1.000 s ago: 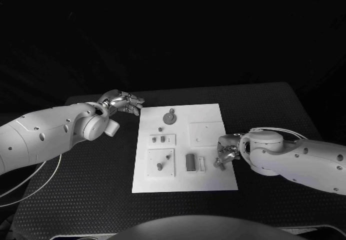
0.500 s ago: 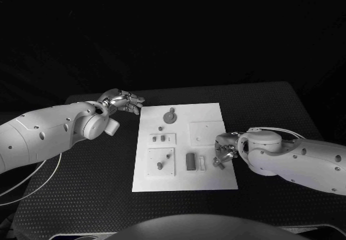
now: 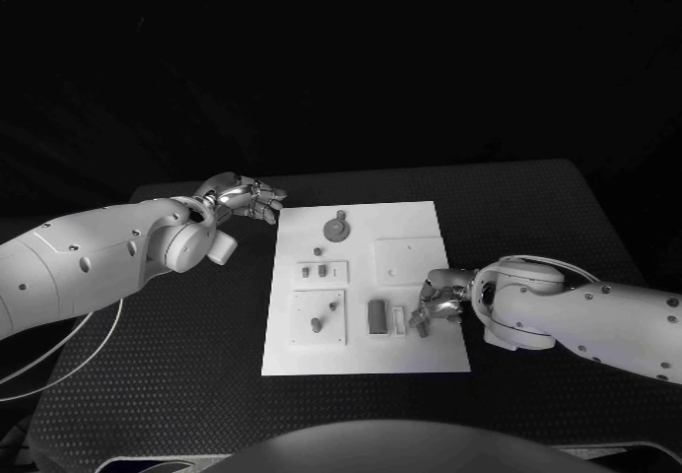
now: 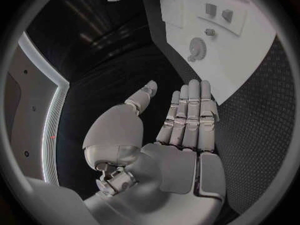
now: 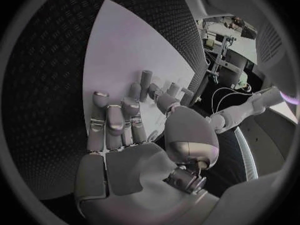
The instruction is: Assemble the parts on the task board
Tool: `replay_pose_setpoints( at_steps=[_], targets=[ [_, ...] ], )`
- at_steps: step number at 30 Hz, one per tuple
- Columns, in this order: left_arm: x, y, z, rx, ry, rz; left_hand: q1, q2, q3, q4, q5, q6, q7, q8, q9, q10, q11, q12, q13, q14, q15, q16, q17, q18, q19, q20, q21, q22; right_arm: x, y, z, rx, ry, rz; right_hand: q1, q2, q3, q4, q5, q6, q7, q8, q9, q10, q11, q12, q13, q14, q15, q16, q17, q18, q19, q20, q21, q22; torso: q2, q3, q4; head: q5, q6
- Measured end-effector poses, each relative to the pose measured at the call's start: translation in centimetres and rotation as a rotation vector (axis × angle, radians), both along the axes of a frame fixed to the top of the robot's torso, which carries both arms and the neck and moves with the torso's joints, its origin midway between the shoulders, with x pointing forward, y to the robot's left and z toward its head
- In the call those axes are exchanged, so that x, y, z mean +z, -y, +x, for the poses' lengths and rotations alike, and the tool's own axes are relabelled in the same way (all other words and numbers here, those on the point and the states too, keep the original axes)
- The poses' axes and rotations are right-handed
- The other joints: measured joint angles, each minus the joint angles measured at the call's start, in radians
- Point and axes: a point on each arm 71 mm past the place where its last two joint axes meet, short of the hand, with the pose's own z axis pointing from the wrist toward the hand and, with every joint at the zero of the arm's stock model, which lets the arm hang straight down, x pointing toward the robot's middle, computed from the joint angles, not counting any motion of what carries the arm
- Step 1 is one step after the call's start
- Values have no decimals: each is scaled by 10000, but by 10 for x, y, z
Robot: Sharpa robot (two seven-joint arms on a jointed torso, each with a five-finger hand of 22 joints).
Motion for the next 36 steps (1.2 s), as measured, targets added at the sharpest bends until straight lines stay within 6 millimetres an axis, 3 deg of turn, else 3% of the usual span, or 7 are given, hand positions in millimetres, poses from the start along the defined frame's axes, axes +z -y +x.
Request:
replay_pose_setpoints(
  at_steps=[4, 6, 25, 36],
  targets=[
    [0, 0, 0, 0, -1, 1, 0, 0, 0, 0, 0, 0, 0, 0, 0, 0, 0, 0, 0, 0, 0, 0, 0, 0, 0, 0, 0, -4, -1, 1, -1, -891, -217, 819, 79, 79, 69, -47, 0, -11, 12, -1309, 74, 0, 0, 0, 0, -14, 13, -38, -98, -14, 0, 0, -12, 0, 1, 0, -1, 12, -10],
    [0, 0, 0, 0, -1, 1, 0, 0, 0, 0, 0, 0, 0, 0, 0, 0, 0, 0, -1, 0, 0, 0, 1, 0, 0, 0, 0, -8, -1, 1, -2, -1279, -302, 1162, 174, 174, 132, -63, -1, -62, 61, -1526, -94, 0, -1, 0, 0, -36, 32, -38, -91, -15, -3, -1, -7, 0, 1, 1, -1, 21, -11],
    [0, 0, 0, -3, -6, 2, 0, 0, 0, 0, 0, 0, 0, 0, 1, 0, 0, 0, 7, 0, 0, 0, 16, 0, 0, 0, 0, -6, -2, -2, -5, -2292, -604, 1855, 265, 264, 174, -50, -5, -63, 60, -1454, -85, -18, 15, 0, -8, -27, 21, -38, -2, -77, -2, 1, -7, 0, 2, 7, -8, 40, -48],
    [0, 0, 0, 3, -10, 5, 0, 0, 0, 0, 0, 0, 0, 0, -7, 0, 0, 0, 5, 0, 0, -39, 15, 0, 0, 0, 0, -5, -3, -7, -10, -2349, -1079, 1924, 265, 264, 175, -50, -15, -33, 85, -1454, -68, -18, 15, 0, -7, -22, 22, -38, -15, 6, -1, 1, -7, 0, 1, 1, -2, 25, -95]
  ],
)
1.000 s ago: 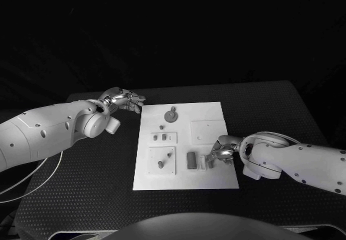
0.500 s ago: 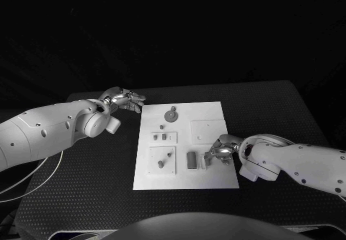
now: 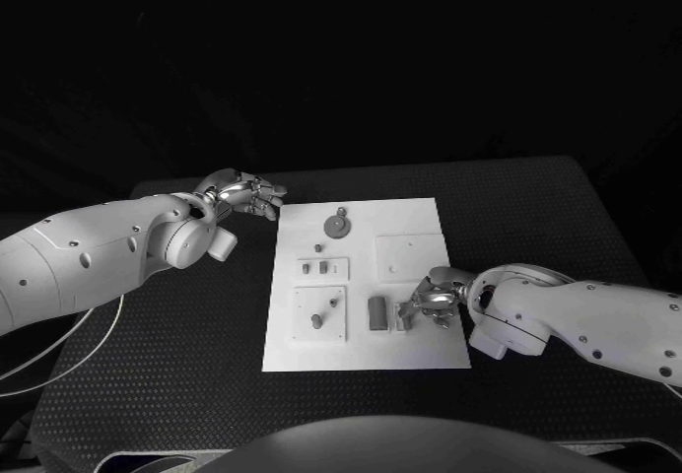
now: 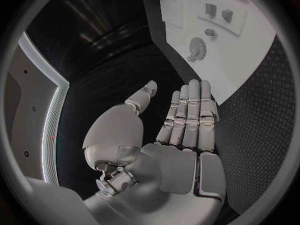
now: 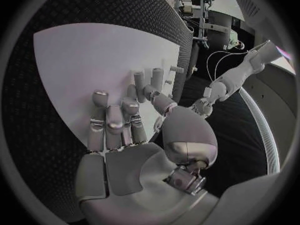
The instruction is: Assemble the parts on the task board
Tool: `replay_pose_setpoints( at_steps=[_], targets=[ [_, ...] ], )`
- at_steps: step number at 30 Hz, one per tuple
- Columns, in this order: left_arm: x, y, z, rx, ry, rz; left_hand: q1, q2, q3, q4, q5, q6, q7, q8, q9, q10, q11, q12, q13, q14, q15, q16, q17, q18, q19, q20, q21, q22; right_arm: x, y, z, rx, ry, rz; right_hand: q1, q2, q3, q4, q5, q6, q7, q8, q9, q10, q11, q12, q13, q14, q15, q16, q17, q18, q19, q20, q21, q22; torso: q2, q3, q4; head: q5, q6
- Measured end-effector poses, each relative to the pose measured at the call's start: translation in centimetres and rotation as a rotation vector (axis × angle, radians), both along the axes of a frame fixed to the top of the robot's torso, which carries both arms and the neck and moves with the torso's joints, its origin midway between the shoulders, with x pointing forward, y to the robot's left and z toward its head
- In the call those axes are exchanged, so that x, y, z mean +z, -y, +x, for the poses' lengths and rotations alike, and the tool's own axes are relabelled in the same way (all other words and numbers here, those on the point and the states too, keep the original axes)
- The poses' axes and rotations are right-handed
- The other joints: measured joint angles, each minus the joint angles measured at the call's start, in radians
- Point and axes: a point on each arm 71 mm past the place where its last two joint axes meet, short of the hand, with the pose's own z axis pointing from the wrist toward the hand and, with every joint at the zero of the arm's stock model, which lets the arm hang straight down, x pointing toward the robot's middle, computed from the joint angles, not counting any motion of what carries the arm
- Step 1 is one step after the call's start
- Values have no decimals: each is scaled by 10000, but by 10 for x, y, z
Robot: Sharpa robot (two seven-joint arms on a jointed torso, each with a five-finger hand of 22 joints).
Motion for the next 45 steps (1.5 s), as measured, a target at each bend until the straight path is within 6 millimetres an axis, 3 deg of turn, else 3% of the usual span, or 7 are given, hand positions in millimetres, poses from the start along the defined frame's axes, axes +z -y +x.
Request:
replay_pose_setpoints(
  at_steps=[45],
  targets=[
    [0, 2, 0, -29, -15, -4, 0, 0, 0, 0, 0, 0, 0, 0, -7, 0, 0, -34, 5, 0, 0, 1, 23, 0, 0, 0, 0, -1, -1, -4, 3, -205, -205, 48, 0, 0, 136, -29, 1, 50, -54, -2, -21, 6, 2, 0, -46, 121, -5, 0, -23, 8, 57, 54, 1, 7, 10, -5, -9, -49, -3]
  ],
)
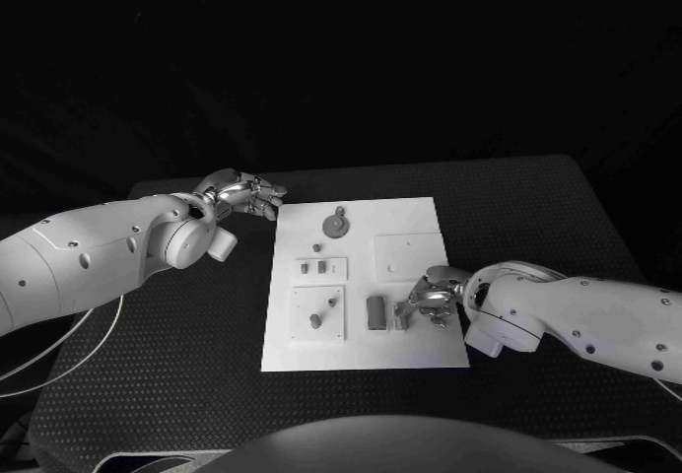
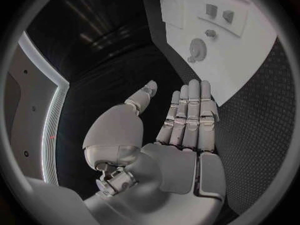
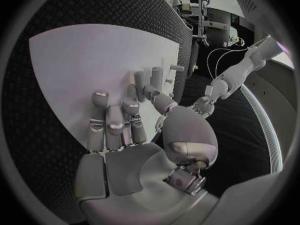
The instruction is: Assemble the parts on the task board
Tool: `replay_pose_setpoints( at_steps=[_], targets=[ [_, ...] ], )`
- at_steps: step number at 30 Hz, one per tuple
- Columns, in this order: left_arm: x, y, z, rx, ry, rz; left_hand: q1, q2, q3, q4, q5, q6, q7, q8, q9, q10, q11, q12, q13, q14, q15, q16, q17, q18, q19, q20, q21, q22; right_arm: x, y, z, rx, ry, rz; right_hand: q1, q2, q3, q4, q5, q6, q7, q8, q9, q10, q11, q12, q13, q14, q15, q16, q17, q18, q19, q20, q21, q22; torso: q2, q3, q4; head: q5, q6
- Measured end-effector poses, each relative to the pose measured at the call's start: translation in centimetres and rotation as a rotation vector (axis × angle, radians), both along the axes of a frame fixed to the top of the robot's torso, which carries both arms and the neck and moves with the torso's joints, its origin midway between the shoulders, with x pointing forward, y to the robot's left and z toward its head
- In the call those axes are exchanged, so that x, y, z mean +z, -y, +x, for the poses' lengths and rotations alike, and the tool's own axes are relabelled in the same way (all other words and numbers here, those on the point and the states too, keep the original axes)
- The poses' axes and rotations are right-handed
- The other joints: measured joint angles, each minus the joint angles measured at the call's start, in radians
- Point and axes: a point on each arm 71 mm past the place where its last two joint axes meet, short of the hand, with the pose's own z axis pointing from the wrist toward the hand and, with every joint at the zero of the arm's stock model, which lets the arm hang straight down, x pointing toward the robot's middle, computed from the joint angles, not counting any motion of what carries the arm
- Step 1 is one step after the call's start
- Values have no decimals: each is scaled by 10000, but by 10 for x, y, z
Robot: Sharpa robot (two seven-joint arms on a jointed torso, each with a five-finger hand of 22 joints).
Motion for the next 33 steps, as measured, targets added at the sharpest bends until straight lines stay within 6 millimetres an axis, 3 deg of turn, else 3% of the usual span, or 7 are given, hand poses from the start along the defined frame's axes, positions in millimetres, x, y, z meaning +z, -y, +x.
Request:
replay_pose_setpoints(
  at_steps=[15, 19, 22, 31, 33],
  targets=[
    [0, 0, 0, 3, -1, 0, 0, 0, 0, 0, 0, 0, 0, 0, 1, 0, 0, 1, -2, 0, 0, 0, -2, -1, 0, 0, 0, -4, 0, 0, 1, 2, -33, -30, -435, -375, 61, 237, 0, 53, 10, 13, -59, 16, 15, 0, -32, -22, -24, -41, -63, 9, 58, -18, 2, -2, -9, 9, 2, 30, -31],
    [0, 0, 0, 3, -1, 0, 0, 0, 0, 0, 0, 0, 0, 0, 1, 0, 0, 1, -2, 0, 0, 0, 8, -1, 0, 0, 0, -4, 0, -1, 1, 43, -55, -33, -704, -922, 115, 632, 12, 5, 58, 26, -59, -4, -5, -42, -46, -88, -3, -85, -225, 15, 59, -18, -51, -2, -10, 15, 2, 34, -35],
    [0, 0, 0, 2, -1, 0, 0, 0, 0, 0, 0, 0, 0, 0, 1, 0, 0, 1, -2, 0, 0, 0, 8, 0, 0, 0, 0, -4, 0, -1, 1, 87, -74, -32, -713, -1117, 170, 758, 13, -27, 89, -22, -59, -58, 15, -41, -46, -149, -5, -85, -243, 29, 58, -18, -56, -2, -10, 14, -2, 38, -37],
    [0, 0, 0, -1, -2, -1, 0, 0, 0, 0, 0, 0, 0, 0, 2, 0, 0, 1, -3, 0, 0, 0, 6, -1, 0, 0, 0, -3, 0, -1, 2, 196, -114, -57, -548, -1211, 238, 703, 13, -28, 90, -31, -60, -58, 14, -41, -45, -159, 0, -85, -242, 37, 58, -18, -56, -3, -11, 16, -2, 40, -50],
    [0, 0, 0, -2, -3, 0, 0, 0, 0, 0, 0, 0, 0, 0, 2, 0, 0, 1, -3, 0, 0, 0, 15, 0, 0, 0, 0, -3, 0, -1, 2, 221, -122, -61, -477, -1137, 289, 650, 12, -29, 89, -31, -60, -58, 14, -41, -45, -186, -9, -85, -242, 37, 58, -18, -56, -3, -11, 15, -2, 40, -55]
  ],
)
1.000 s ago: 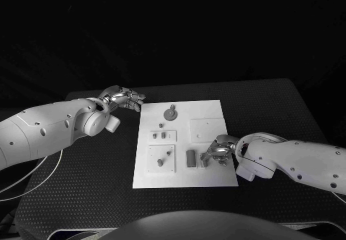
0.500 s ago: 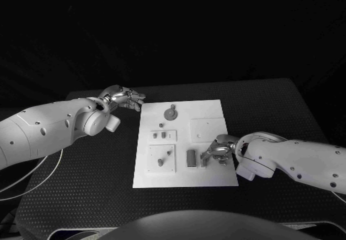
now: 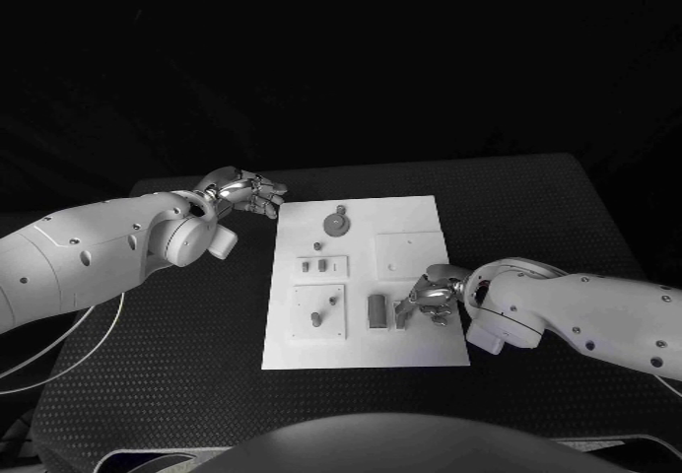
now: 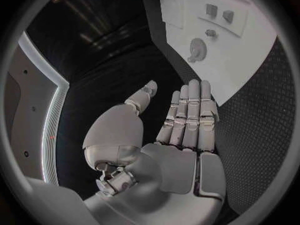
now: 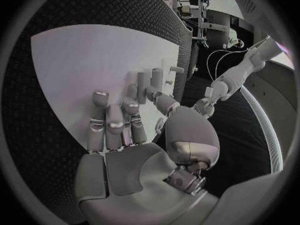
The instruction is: Assemble the parts on the task board
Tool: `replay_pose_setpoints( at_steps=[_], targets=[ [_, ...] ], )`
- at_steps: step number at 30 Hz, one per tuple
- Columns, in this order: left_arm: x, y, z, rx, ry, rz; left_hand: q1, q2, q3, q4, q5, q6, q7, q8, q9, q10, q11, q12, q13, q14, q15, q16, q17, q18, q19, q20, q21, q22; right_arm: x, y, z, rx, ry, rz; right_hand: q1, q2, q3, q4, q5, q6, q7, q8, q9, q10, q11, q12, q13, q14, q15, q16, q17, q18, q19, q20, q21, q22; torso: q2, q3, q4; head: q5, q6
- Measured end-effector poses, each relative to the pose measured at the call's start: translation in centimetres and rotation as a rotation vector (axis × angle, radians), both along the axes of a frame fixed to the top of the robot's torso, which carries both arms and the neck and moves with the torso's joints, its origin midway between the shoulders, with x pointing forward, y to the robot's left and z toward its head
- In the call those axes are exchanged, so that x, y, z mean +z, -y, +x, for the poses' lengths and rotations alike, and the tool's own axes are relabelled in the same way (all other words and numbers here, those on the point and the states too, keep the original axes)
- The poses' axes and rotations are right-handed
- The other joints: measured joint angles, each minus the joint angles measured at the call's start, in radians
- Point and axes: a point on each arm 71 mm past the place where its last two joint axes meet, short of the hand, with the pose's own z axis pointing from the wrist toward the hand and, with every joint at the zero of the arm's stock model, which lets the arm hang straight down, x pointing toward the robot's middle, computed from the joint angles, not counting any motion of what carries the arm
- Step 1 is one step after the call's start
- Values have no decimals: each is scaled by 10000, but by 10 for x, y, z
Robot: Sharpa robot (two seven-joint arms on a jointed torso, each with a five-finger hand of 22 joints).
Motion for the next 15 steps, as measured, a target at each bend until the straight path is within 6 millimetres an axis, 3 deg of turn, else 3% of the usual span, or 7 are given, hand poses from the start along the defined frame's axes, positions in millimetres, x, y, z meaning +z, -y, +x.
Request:
replay_pose_setpoints(
  at_steps=[7, 15],
  targets=[
    [0, 0, 0, -1, -1, -1, 0, 0, 0, 0, 0, 0, 0, 0, -9, 0, 0, 0, -1, 0, 0, 0, 0, 0, 0, 0, 0, 0, 0, 0, 0, 74, -5, -7, 58, 59, -57, -145, 0, 0, -1, 0, -3, 0, 0, 0, 1, -9, 1, 1, 0, -3, 0, 0, 0, -1, -1, -1, 1, 0, -11],
    [0, 0, 0, -3, -1, -1, 0, 0, 0, 0, 0, 0, 0, 0, -9, 0, 0, 0, -1, 0, 0, 0, -2, 0, 0, 0, 0, 1, 0, 0, 0, 161, 38, -24, 360, 362, -42, -539, -4, -31, 29, 0, -15, -36, 36, 0, 2, -33, 3, -35, 0, -16, 15, 15, 0, -1, -1, -5, 1, 0, -17]
  ],
)
